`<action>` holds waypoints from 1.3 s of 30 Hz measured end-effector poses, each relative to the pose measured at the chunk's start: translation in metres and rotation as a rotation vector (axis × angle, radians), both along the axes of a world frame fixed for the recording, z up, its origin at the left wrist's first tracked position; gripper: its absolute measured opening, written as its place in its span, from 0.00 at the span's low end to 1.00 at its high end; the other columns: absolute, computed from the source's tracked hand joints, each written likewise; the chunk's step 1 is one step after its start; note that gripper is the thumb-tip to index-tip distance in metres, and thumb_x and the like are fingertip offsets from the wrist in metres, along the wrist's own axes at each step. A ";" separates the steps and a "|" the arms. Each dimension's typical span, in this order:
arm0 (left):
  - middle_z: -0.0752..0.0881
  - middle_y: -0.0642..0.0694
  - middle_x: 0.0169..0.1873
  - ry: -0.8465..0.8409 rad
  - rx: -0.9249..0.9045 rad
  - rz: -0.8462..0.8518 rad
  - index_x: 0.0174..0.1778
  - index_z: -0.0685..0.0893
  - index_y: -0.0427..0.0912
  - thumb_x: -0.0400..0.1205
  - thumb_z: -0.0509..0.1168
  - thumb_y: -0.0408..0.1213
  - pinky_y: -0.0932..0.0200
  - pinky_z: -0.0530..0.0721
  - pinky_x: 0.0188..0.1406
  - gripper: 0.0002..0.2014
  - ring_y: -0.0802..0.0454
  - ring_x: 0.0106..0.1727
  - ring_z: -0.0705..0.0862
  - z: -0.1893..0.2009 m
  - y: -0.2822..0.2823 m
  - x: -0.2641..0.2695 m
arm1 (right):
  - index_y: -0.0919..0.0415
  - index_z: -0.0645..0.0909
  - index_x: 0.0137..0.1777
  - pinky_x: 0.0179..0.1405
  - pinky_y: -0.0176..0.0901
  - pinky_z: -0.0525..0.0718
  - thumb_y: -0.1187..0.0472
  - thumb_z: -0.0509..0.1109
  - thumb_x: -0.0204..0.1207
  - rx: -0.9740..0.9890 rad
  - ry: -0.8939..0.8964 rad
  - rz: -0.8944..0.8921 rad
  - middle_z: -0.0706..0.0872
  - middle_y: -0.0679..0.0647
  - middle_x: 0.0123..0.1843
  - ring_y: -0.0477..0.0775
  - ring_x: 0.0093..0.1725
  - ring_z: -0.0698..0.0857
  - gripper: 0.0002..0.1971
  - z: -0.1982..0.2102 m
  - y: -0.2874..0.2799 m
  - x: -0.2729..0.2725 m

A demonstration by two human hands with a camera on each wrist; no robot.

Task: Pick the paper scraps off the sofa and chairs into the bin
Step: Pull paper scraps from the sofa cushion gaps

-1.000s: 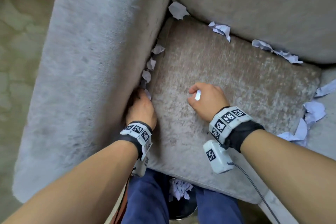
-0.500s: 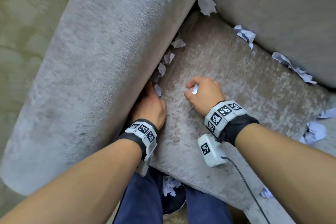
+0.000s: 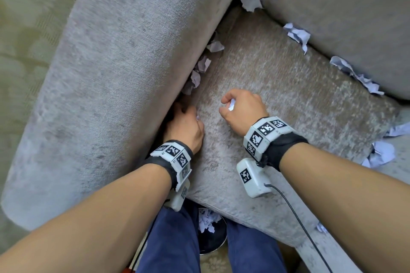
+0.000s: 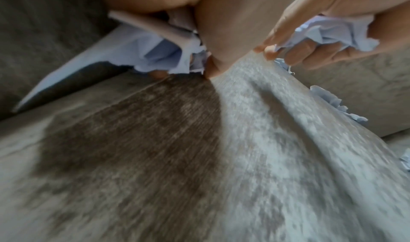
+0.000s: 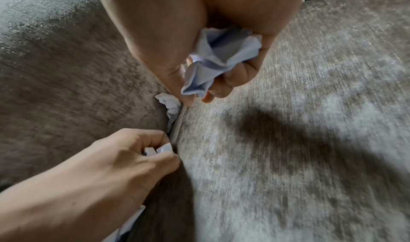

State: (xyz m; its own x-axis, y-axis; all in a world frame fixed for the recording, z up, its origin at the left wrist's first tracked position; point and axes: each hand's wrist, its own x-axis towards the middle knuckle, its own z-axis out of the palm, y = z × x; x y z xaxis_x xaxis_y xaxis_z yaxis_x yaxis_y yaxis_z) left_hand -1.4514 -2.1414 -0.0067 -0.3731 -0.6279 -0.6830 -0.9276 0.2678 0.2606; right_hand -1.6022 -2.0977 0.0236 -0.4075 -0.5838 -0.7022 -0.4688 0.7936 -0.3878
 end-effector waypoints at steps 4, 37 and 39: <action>0.78 0.37 0.45 0.052 0.037 0.056 0.46 0.73 0.41 0.81 0.62 0.41 0.52 0.70 0.35 0.07 0.31 0.44 0.81 0.009 -0.004 0.004 | 0.51 0.83 0.59 0.52 0.44 0.79 0.55 0.69 0.77 0.001 0.004 0.013 0.82 0.46 0.46 0.55 0.58 0.80 0.11 0.001 -0.007 0.004; 0.69 0.48 0.24 0.162 0.313 0.157 0.30 0.62 0.45 0.78 0.61 0.31 0.57 0.58 0.21 0.15 0.52 0.24 0.66 0.023 -0.017 0.028 | 0.62 0.78 0.53 0.39 0.43 0.65 0.54 0.62 0.71 0.110 0.128 0.262 0.84 0.66 0.52 0.71 0.49 0.82 0.15 -0.067 -0.077 0.047; 0.69 0.48 0.25 0.156 0.314 0.155 0.30 0.62 0.45 0.79 0.61 0.31 0.57 0.59 0.21 0.15 0.53 0.24 0.66 0.024 -0.018 0.027 | 0.61 0.79 0.51 0.39 0.43 0.66 0.51 0.61 0.68 0.084 0.119 0.227 0.85 0.64 0.50 0.71 0.49 0.83 0.17 -0.064 -0.075 0.047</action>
